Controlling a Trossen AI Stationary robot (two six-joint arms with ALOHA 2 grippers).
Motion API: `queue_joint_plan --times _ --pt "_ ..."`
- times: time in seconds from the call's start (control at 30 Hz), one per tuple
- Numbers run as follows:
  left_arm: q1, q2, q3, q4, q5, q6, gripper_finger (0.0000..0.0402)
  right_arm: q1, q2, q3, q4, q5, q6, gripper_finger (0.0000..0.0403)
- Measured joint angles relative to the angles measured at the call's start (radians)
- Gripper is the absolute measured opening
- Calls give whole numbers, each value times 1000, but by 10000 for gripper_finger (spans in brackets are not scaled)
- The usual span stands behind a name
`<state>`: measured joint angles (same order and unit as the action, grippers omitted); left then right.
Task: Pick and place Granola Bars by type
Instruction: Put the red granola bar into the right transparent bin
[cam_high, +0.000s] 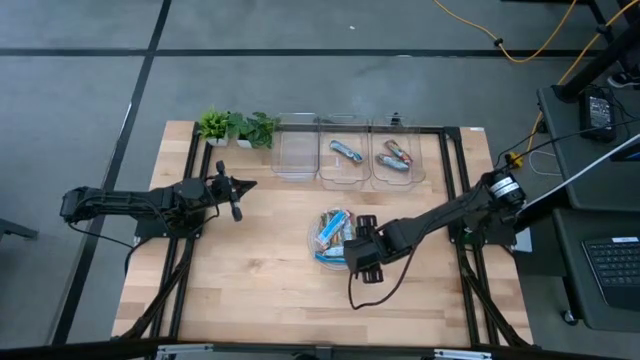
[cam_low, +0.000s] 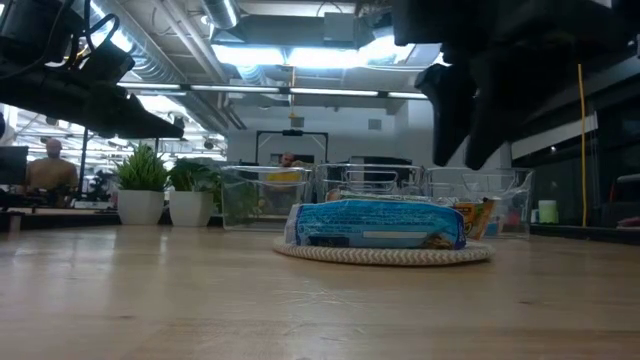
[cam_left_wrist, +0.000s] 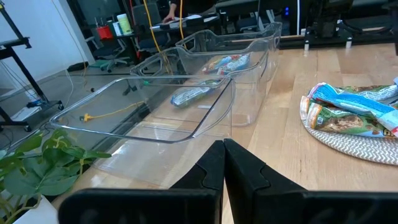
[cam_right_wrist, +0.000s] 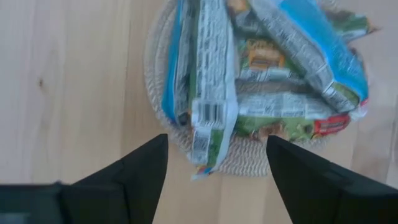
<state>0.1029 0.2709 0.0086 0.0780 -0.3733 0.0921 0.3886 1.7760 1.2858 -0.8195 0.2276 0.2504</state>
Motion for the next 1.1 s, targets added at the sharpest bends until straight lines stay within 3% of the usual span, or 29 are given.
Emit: queue_joint_plan --times 0.23,0.57,1.1 --pt "0 0 0 0 0 0 4 -32 0 0 7 20 -67 272" --pt "0 0 0 0 0 0 4 -174 0 0 80 39 -258 272" --pt "0 0 0 0 0 0 4 -286 125 0 121 -12 -415 272"
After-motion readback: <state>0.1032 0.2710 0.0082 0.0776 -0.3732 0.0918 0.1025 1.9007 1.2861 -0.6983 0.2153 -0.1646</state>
